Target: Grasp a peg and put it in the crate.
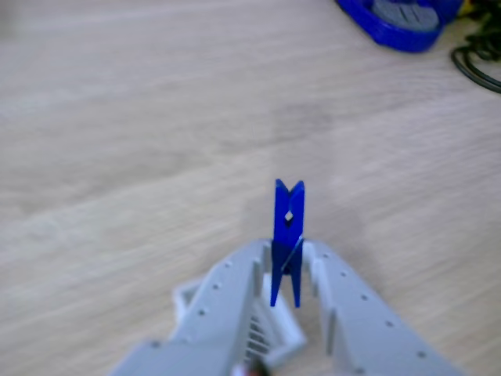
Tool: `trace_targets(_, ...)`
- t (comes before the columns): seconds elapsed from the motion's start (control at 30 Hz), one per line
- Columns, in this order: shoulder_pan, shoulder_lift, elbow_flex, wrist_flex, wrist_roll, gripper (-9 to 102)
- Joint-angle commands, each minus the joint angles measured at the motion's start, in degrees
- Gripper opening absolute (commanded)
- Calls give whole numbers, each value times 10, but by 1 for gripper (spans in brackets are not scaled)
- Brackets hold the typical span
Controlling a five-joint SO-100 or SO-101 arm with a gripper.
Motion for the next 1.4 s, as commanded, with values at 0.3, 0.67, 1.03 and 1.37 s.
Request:
trace_targets(0.3, -4, -8, -19, -41, 34, 0)
trace_targets(0.67, -6, -12, -11, -33, 35, 0)
trace_targets(1.03, -4, -9, -10, -33, 36, 15)
trace_targets(1.37, -11, 6, -10, -20, 31, -2)
